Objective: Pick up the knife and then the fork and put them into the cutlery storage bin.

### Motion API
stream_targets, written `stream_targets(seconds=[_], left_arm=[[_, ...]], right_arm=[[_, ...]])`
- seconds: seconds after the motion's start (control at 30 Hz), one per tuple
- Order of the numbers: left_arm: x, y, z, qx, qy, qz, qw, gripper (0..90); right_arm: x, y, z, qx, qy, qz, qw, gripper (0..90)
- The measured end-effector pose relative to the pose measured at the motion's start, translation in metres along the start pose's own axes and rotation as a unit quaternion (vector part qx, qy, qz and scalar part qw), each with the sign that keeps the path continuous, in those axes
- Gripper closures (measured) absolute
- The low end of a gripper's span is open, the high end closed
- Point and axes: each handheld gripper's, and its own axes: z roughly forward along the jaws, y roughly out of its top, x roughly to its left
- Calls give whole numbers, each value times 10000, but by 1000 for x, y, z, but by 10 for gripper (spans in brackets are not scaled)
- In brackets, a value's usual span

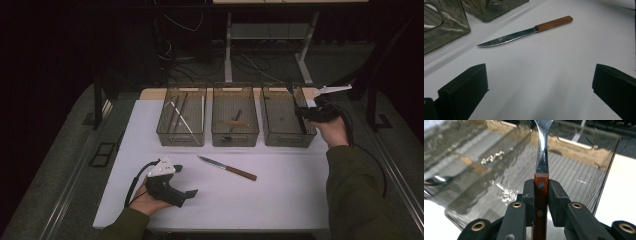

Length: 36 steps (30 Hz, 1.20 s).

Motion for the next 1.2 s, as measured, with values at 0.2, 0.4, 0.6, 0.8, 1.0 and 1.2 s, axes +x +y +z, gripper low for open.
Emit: stream_targets(seconds=[0.2,0.4,0.6,0.8,1.0,1.2], left_arm=[[0,0,0,12,-5,-3,10000,0],[0,0,1,21,-18,0,10000,0],[0,0,1,58,-29,13,10000,0],[0,0,1,60,-33,14,10000,0],[0,0,1,61,-33,19,10000,0],[0,0,1,63,-34,23,10000,0]], right_arm=[[0,-9,9,230,-27,-26,9997,771],[3,-12,14,498,-55,-167,9986,770],[6,-14,19,732,-148,-339,9966,768],[9,-13,20,736,-195,-396,9963,683],[10,-10,11,505,-145,-304,9982,594],[11,-10,-6,23,134,-60,9999,513]])
